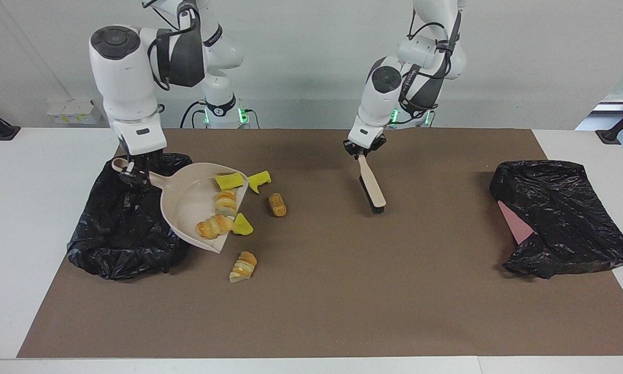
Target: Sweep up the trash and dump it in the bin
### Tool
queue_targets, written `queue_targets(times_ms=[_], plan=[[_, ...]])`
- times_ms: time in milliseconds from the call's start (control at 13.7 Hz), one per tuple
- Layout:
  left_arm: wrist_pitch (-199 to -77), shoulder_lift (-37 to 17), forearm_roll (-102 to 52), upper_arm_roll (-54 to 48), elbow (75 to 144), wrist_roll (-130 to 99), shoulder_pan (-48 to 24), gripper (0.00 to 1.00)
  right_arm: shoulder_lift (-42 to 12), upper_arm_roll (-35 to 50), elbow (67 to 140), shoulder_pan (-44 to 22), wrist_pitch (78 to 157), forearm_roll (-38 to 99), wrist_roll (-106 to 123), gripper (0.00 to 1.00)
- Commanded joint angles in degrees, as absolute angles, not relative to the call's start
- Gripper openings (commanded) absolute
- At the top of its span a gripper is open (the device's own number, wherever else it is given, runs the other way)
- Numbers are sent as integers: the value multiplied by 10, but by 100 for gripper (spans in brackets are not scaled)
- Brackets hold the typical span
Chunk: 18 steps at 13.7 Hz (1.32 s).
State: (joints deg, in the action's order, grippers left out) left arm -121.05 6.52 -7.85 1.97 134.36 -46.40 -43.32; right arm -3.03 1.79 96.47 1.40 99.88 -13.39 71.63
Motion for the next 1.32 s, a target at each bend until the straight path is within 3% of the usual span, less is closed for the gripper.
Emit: queue_targets(times_ms=[0,219,512,585,658,1243], plan=[[-1251,112,-64,26,1404,-504,-478,0,-7,25,990,74,977,-118,743,0],[-1287,138,-65,24,1441,-516,-504,0,15,22,1023,126,974,-120,780,0],[-1336,127,-65,22,1463,-534,-530,0,48,20,1080,163,995,-161,785,0],[-1333,127,-65,23,1463,-533,-527,21,53,20,1085,167,1000,-171,785,0],[-1332,124,-65,23,1459,-531,-522,99,54,20,1089,168,1006,-182,784,0],[-1271,77,-28,25,1322,-427,-356,100,19,21,1068,135,990,-354,736,0]])
